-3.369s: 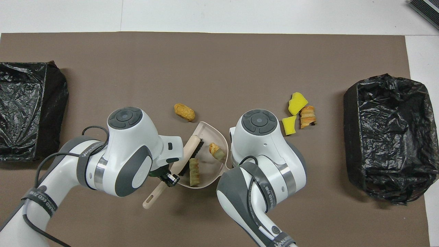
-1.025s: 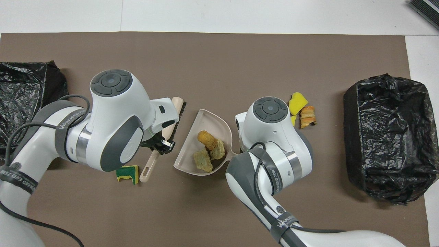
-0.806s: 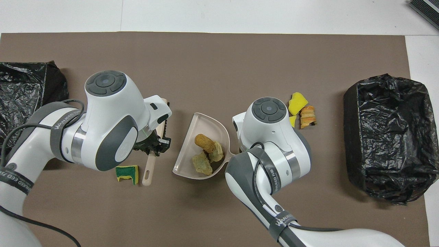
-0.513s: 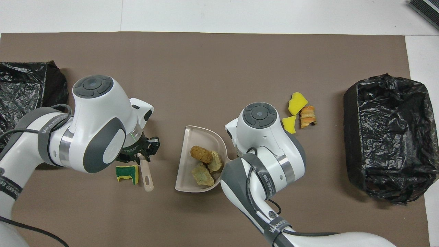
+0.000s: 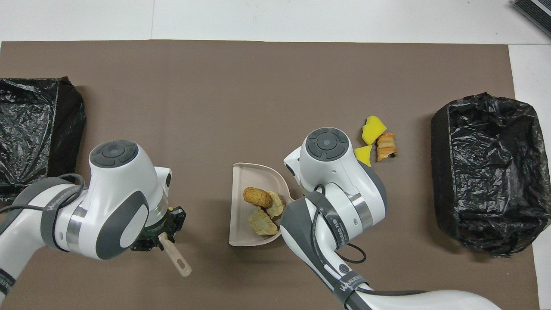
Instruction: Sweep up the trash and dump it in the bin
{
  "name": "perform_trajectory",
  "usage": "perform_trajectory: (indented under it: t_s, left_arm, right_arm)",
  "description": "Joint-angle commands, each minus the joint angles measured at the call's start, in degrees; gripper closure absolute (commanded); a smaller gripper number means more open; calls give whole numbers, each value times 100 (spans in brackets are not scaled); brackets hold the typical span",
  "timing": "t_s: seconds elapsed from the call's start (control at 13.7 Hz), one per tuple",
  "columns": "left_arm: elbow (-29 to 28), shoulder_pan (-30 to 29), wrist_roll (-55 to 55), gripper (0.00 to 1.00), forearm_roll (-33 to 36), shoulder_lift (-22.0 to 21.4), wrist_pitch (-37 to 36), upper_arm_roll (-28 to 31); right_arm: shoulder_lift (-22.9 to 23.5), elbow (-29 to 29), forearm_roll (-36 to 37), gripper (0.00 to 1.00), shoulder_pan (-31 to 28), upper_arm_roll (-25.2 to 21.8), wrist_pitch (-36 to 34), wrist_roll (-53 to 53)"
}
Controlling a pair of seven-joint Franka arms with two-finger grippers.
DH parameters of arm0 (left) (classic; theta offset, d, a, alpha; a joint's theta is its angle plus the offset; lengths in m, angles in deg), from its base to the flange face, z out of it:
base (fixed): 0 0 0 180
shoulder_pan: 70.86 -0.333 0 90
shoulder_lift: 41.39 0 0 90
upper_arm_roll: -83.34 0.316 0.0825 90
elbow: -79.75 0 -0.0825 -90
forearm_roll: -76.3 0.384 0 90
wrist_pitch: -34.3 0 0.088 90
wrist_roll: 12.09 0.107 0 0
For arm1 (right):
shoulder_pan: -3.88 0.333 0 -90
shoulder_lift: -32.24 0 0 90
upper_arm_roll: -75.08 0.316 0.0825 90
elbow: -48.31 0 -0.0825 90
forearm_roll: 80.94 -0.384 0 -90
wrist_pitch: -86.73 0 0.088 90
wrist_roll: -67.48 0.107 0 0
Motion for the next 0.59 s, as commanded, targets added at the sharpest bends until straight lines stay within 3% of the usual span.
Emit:
perform_trajectory:
  t_s: [0.0,0.15,0.37,0.51]
  left_arm:
    - [-1052,-47,211,100,98,-817,425,-27]
    - [-1651,-4,564,100,98,-1135,838,-36]
    - [-1654,259,723,100,-7,-820,1505,-54]
    - [-1505,269,1501,100,-366,-627,1884,-54]
  right_arm:
    - [-157,-153,131,100,-60,49,-36,-253]
    - [-157,-153,131,100,-69,49,-35,-262]
    - [-157,-153,131,100,-52,49,-27,-210]
    - [-157,-153,122,100,-60,49,-18,-201]
